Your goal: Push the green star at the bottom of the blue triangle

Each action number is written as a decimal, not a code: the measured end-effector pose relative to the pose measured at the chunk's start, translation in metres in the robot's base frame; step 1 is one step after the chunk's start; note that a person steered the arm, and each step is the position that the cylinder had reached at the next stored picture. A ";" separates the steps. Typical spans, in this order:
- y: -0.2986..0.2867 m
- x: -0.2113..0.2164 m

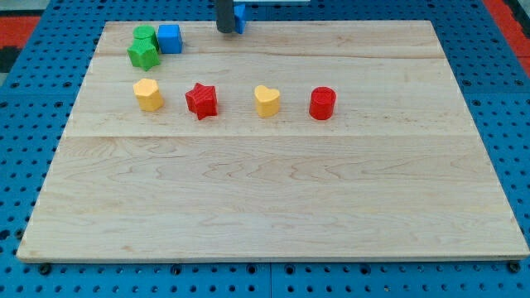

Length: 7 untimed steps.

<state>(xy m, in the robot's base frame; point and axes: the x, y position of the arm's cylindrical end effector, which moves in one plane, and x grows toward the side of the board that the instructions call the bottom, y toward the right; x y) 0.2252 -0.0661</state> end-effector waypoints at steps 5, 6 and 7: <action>-0.188 0.080; -0.205 0.043; -0.157 0.040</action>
<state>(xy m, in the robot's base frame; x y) 0.2649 -0.2232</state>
